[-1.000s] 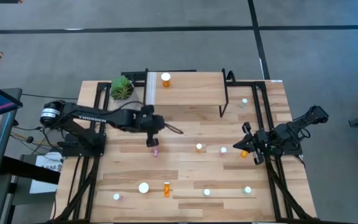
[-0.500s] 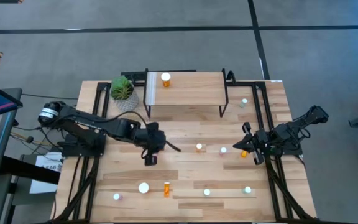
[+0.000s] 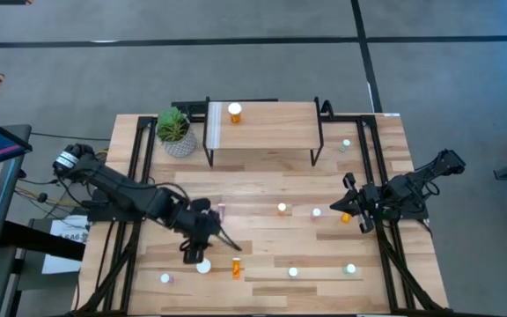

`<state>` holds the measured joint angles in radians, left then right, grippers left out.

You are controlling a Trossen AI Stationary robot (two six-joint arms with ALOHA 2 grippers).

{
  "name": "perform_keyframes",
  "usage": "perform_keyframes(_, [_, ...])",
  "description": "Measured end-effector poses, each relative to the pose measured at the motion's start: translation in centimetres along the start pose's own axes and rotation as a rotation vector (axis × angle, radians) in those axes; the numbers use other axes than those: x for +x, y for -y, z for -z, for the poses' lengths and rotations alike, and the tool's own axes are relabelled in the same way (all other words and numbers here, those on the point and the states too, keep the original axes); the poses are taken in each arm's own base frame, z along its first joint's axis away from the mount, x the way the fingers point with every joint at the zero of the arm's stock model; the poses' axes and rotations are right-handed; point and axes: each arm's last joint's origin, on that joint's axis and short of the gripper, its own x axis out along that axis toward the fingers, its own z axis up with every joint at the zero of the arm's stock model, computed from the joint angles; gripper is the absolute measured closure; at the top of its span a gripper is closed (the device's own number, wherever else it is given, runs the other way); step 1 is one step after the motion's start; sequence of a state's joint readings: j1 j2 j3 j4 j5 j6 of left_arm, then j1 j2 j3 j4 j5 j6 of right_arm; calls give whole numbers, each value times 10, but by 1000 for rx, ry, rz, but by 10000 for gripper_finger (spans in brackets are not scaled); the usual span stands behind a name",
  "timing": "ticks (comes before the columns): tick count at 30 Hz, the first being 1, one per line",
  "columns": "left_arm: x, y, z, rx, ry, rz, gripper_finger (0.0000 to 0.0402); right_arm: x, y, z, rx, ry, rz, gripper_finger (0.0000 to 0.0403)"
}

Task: Pick and place medicine bottles onto shelf by color
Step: Put the big orange pill bottle on the shelf aligned with the other big orange pill bottle

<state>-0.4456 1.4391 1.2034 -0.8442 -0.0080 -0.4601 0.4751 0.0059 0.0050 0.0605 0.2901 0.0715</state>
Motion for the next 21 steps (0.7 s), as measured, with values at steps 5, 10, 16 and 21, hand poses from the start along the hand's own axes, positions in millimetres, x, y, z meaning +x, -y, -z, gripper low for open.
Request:
perform_keyframes(5, [0, 15, 9, -24, -27, 20, 173, 0, 0, 0, 0, 0, 0, 370])
perform_keyframes(10, [0, 25, 15, 12, -14, 1, 141, 0, 0, 0, 0, 0, 0, 370])
perform_keyframes(16, [16, 32, 17, 64, -50, -13, 136, 0, 0, 0, 0, -1, 0, 370])
perform_keyframes(21, [51, 39, 22, 142, -194, -16, 136, 0, 0, 0, 0, 0, 0, 370])
